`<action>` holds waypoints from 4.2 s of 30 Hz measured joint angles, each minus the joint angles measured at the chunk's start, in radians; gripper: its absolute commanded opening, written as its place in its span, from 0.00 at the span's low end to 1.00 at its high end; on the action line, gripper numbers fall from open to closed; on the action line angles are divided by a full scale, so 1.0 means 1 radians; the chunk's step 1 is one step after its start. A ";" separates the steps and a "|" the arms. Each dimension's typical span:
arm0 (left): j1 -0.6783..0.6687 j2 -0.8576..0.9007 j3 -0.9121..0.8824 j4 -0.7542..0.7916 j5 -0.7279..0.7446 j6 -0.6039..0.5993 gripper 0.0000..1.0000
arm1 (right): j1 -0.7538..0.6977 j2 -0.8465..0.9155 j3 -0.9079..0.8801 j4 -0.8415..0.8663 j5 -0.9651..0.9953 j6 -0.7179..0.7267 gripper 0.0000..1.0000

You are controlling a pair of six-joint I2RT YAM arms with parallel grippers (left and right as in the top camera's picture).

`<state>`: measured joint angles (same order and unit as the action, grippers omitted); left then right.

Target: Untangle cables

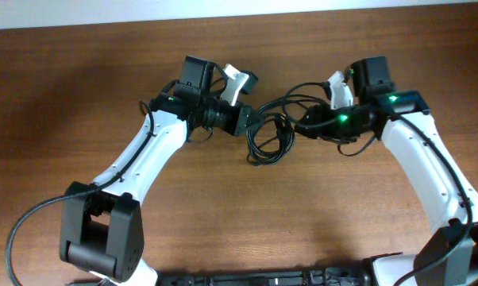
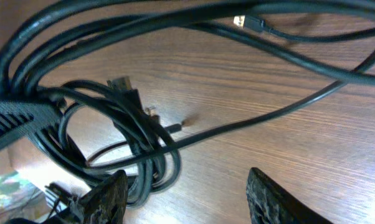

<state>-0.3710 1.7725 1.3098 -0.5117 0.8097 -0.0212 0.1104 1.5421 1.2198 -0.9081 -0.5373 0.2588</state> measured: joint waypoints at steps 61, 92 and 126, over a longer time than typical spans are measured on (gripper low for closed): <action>0.000 0.000 -0.002 0.056 0.061 -0.098 0.00 | 0.126 0.066 0.000 -0.006 0.309 0.204 0.48; 0.079 -0.088 -0.002 -0.002 -0.037 -0.268 0.00 | 0.126 0.066 0.000 0.192 0.161 0.351 0.42; 0.034 -0.088 -0.003 -0.030 -0.183 -0.240 0.00 | 0.133 0.066 0.000 0.213 0.095 0.960 0.52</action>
<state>-0.3367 1.6844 1.3071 -0.5415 0.6262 -0.2611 0.2432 1.6077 1.2194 -0.6949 -0.4423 1.2190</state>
